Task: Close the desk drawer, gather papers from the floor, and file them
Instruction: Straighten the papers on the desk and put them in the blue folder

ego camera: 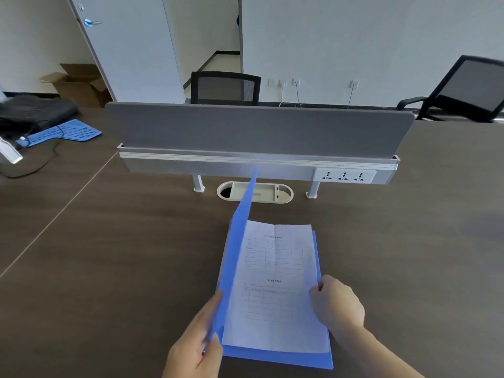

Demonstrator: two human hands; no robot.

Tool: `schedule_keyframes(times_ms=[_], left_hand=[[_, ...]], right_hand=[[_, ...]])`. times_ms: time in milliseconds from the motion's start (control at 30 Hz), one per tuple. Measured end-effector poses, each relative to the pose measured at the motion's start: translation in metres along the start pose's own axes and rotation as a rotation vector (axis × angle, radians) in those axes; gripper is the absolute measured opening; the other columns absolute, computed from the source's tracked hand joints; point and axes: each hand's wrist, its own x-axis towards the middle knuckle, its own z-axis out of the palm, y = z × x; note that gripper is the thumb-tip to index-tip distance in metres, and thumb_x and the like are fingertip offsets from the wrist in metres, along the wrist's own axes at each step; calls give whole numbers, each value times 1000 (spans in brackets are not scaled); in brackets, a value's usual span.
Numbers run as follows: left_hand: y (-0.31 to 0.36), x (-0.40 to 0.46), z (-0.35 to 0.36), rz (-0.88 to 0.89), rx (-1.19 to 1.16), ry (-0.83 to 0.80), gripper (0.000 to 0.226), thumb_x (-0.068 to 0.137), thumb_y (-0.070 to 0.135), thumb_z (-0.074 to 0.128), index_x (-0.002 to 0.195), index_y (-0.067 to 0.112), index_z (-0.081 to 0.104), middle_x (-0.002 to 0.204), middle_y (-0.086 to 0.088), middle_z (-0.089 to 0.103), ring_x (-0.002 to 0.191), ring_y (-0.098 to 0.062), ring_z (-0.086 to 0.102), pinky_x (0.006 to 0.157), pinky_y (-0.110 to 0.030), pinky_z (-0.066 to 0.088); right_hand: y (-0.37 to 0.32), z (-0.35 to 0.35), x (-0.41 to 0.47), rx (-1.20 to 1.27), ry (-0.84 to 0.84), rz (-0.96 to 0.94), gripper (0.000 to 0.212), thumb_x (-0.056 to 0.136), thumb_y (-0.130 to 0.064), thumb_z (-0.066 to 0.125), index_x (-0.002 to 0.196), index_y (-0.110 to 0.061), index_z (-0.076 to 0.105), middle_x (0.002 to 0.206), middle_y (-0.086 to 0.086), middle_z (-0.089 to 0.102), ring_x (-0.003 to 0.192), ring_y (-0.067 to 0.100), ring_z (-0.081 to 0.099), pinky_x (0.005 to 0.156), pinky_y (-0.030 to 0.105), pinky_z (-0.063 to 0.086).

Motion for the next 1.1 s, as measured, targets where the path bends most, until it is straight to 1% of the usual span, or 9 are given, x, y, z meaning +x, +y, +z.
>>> schedule_keyframes(times_ms=[167, 333, 567, 667, 800, 867, 900, 1033, 1100], left_hand=[[1, 10, 20, 231, 292, -91, 80, 71, 12, 45, 130, 66, 39, 141, 43, 36, 120, 24, 41, 88, 5, 30], [-2, 14, 37, 264, 358, -107, 88, 70, 10, 45, 124, 78, 27, 143, 48, 21, 115, 31, 32, 83, 6, 32], [-12, 15, 61, 343, 573, -305, 73, 53, 14, 42, 120, 41, 54, 117, 20, 68, 105, 1, 54, 59, -13, 53], [-25, 21, 77, 366, 742, -368, 78, 39, 16, 59, 114, 36, 54, 105, 10, 75, 100, -9, 51, 51, -28, 55], [-32, 26, 89, 343, 916, -568, 69, 50, 41, 67, 117, 34, 52, 117, 4, 65, 102, -19, 65, 67, -42, 57], [-45, 32, 87, 426, 1112, -658, 67, 70, 58, 61, 130, 32, 45, 135, 1, 57, 120, -23, 59, 100, -51, 36], [-48, 37, 83, 445, 1186, -687, 78, 62, 66, 67, 129, 33, 46, 135, 0, 60, 123, -26, 55, 106, -50, 25], [-70, 64, 46, 191, 1330, -678, 111, 40, 55, 78, 141, 35, 38, 155, -17, 36, 131, -42, 46, 94, -70, 38], [-56, 64, 31, 45, 1248, -671, 111, 36, 31, 77, 140, 36, 38, 151, -17, 42, 109, -37, 65, 73, -53, 55]], right_hand=[[0, -5, 8, -161, -67, -34, 18, 86, -17, 43, 89, -19, 61, 76, -7, 61, 65, 17, 55, 49, 25, 33], [10, -7, 13, -153, -117, -23, 16, 89, -15, 46, 89, -19, 62, 84, -4, 65, 75, 22, 60, 51, 26, 37], [15, -16, 11, -40, -137, -32, 14, 76, -19, 50, 76, -10, 61, 69, -2, 61, 56, 21, 46, 48, 25, 35], [20, -24, 10, 70, -225, -9, 20, 74, -21, 54, 72, -4, 64, 61, 2, 66, 48, 21, 49, 46, 23, 42], [38, -33, 16, 348, -348, 106, 28, 91, -13, 53, 66, -3, 60, 56, 7, 66, 43, 22, 56, 49, 26, 51], [46, -32, 14, 444, -293, 151, 34, 96, -25, 53, 74, -2, 66, 63, 7, 70, 50, 21, 62, 52, 31, 55], [47, -31, 10, 430, -261, 138, 35, 94, -35, 54, 80, -6, 69, 69, 5, 72, 56, 20, 65, 55, 33, 57], [49, -25, -9, 97, -171, -55, 32, 82, -53, 60, 99, -27, 68, 89, -12, 72, 77, 8, 66, 62, 25, 51], [48, -23, -15, 87, -151, -89, 26, 82, -45, 61, 100, -28, 68, 87, -12, 70, 79, 10, 67, 65, 26, 53]])
